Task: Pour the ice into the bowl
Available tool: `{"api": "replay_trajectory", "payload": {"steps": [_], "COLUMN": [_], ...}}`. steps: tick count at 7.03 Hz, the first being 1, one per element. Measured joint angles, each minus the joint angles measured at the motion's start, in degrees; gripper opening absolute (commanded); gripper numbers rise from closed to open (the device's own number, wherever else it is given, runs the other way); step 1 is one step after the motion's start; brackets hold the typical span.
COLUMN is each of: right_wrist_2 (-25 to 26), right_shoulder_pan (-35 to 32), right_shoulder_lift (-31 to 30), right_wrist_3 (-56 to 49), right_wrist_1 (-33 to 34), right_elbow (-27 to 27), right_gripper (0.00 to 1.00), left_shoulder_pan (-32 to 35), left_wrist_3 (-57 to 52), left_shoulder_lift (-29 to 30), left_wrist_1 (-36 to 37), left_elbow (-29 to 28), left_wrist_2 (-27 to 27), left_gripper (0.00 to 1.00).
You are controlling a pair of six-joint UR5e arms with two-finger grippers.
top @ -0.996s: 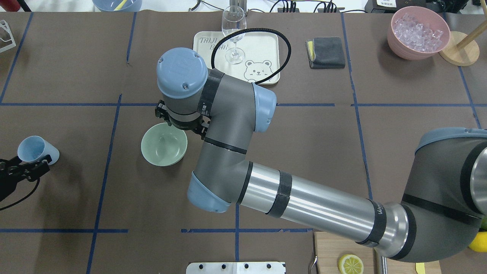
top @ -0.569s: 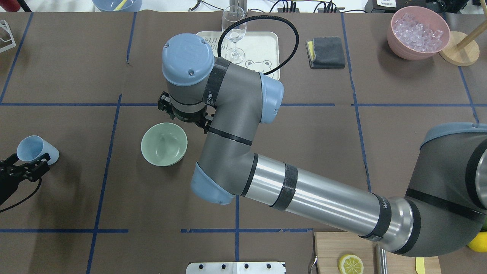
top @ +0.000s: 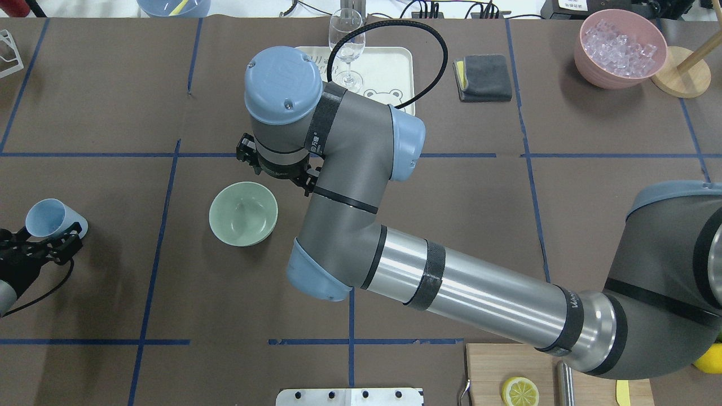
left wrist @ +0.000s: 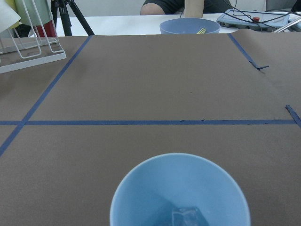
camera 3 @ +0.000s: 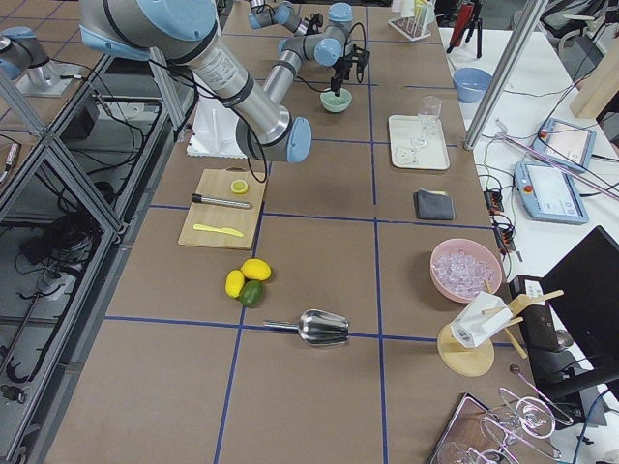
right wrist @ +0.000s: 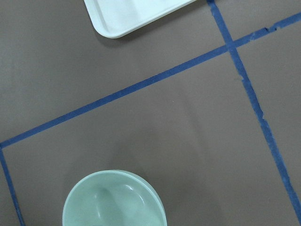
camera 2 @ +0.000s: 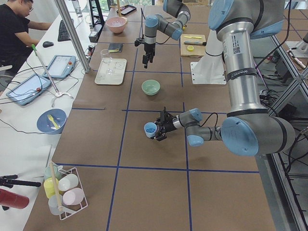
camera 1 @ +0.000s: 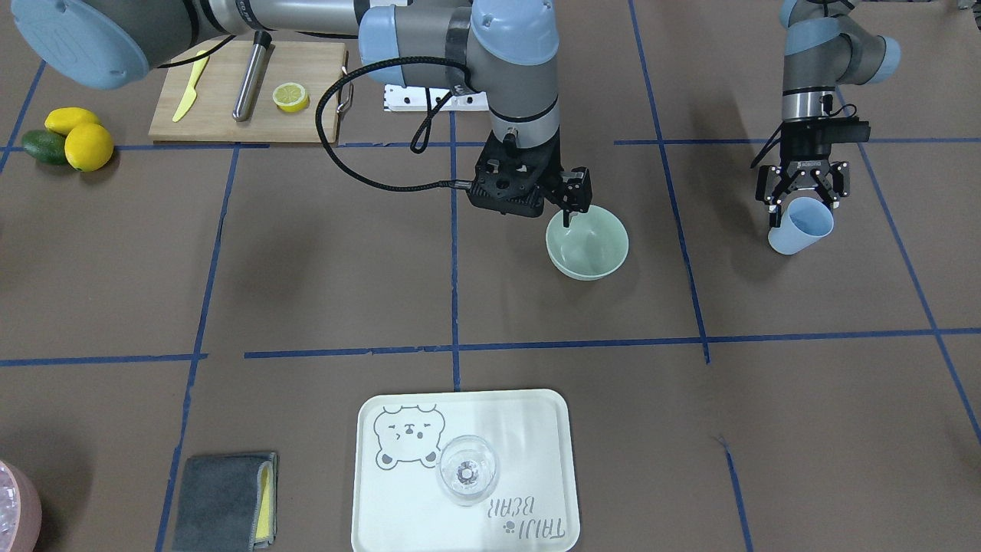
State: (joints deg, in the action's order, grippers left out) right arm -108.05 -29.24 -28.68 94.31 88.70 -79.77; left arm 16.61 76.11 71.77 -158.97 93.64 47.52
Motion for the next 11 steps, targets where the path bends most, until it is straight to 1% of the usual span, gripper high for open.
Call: {"api": "replay_trajectory", "payload": {"steps": [3,8,11], "right_wrist_2": [0.0,0.0,0.0], "right_shoulder_pan": [-0.1,-0.1,-0.2], "right_shoulder_lift": [0.0,-0.3,-1.1], "right_wrist_3": [0.0,0.0,-0.2], "right_wrist_1": [0.1,0.9,0.9], "right_elbow": [-0.2,-1.7,-2.4], "right_gripper": [1.0,1.0,1.0], "left_shoulder_pan": [0.0,0.1,0.2], "left_wrist_3": [-0.1,-0.4,-0.4], "left_shoulder_lift": [2.5,2.6,2.7], "left_wrist_1": [0.0,-0.1,0.0], "left_elbow": [-1.9,-2.7,-2.5], "left_wrist_2": [0.0,-0.1,-1.2], "left_gripper": [1.0,0.99,0.99]}}
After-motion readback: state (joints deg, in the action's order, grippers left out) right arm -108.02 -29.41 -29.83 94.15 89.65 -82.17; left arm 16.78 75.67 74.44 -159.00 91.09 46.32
